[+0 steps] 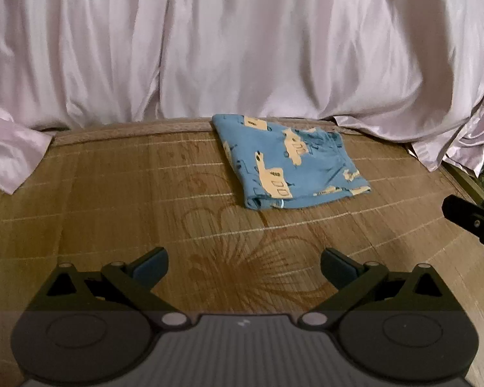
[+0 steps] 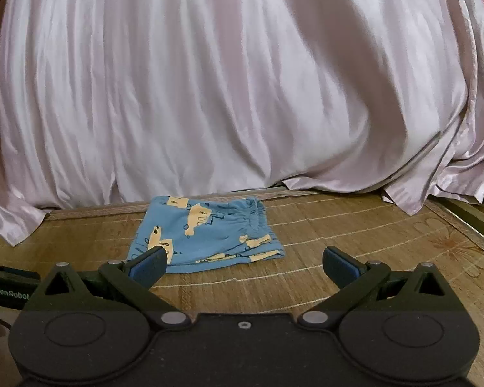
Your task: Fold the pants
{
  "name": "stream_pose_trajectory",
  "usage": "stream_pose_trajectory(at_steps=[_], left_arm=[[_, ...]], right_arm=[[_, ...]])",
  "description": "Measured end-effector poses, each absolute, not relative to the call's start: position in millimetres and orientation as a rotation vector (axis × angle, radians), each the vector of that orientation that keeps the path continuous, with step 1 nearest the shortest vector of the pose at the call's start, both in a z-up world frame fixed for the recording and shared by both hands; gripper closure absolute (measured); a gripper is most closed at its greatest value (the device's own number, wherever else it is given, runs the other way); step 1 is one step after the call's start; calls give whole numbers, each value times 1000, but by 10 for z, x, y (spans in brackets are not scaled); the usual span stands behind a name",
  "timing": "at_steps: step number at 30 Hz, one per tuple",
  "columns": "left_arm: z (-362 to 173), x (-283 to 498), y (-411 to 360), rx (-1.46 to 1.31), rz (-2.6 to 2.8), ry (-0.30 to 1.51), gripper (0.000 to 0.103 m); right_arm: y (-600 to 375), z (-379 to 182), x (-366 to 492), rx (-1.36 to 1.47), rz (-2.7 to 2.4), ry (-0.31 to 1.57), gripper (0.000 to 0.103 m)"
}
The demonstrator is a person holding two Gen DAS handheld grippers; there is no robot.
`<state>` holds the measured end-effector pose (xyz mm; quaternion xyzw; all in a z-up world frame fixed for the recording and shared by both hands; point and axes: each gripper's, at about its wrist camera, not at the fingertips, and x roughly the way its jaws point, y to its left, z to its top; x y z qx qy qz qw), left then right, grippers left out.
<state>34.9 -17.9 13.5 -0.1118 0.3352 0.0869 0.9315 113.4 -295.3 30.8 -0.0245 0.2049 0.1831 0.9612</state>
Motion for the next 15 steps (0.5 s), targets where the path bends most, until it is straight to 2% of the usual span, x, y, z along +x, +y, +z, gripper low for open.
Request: stream_pose_trajectory(at_steps=[15], left_arm=[[27,396,-114,-239,180,710,0]], right_arm=[[-2977,224,1243,-36,357,455,1]])
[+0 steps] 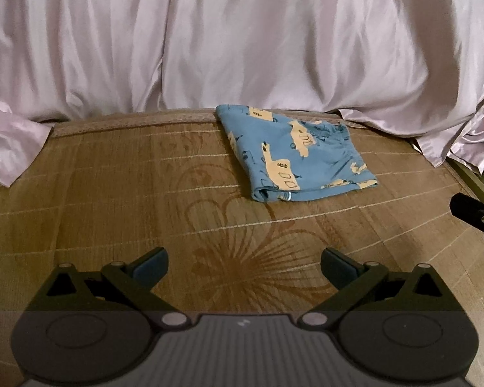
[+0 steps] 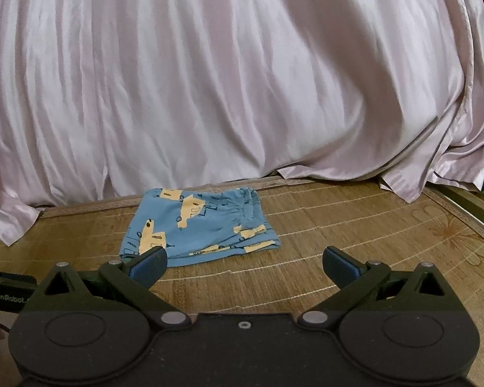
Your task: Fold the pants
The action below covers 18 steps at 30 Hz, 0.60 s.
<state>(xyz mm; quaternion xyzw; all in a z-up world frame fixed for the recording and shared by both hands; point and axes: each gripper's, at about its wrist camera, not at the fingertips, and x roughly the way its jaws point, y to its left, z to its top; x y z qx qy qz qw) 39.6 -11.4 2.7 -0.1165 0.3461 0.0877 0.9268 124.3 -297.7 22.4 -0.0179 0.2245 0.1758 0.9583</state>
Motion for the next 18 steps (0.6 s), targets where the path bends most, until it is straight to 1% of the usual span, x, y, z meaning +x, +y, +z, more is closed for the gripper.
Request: stream_pose_trajectory(at_steps=[18], left_arm=[[-64,439,-110,-183,161,708,0]], right_arm=[[-2917,175,1342,-68,335,487,1]])
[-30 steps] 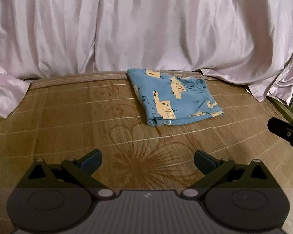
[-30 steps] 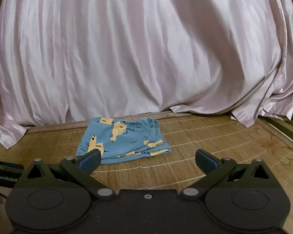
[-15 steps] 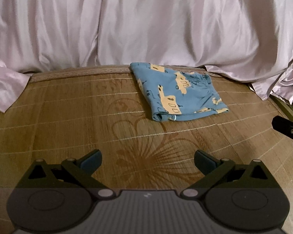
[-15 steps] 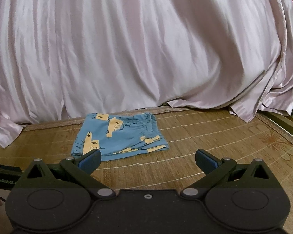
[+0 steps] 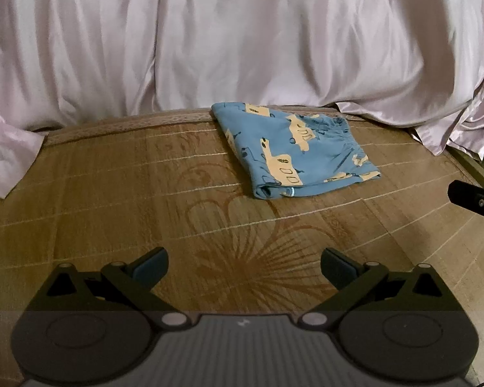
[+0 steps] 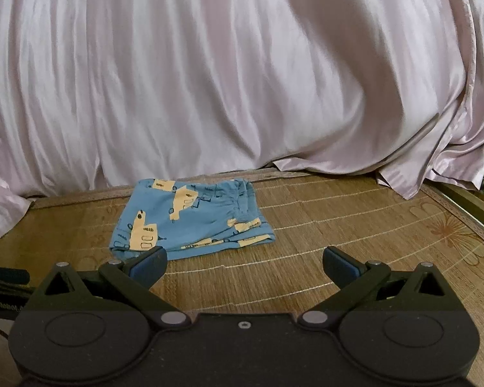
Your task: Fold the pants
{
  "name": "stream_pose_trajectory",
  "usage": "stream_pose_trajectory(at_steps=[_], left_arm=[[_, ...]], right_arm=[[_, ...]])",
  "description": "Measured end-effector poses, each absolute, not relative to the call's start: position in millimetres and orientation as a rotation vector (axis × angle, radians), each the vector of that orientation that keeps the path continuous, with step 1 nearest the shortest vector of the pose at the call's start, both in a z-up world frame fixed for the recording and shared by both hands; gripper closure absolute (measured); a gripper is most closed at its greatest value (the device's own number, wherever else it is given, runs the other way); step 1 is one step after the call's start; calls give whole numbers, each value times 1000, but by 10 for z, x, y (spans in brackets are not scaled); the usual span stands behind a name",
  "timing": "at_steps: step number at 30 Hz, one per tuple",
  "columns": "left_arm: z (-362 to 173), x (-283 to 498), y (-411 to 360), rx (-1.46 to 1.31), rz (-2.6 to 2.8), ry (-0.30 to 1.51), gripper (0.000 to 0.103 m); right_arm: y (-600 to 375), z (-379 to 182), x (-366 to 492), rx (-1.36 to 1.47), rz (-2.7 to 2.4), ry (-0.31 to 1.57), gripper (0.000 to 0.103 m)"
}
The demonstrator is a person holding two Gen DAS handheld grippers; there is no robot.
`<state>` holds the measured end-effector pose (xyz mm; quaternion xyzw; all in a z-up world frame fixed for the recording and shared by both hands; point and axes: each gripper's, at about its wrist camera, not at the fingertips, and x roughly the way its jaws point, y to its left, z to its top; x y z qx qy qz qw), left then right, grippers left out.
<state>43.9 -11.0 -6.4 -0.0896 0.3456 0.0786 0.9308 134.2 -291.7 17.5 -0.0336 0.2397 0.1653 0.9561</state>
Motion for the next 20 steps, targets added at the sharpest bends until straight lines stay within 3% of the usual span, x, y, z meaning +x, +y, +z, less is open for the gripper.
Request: stream_pose_trajectory(at_steps=[20], left_arm=[[-63,480,-135,-110,85,713,0]], right_arm=[[-2872,42,1425,-116,336,547,1]])
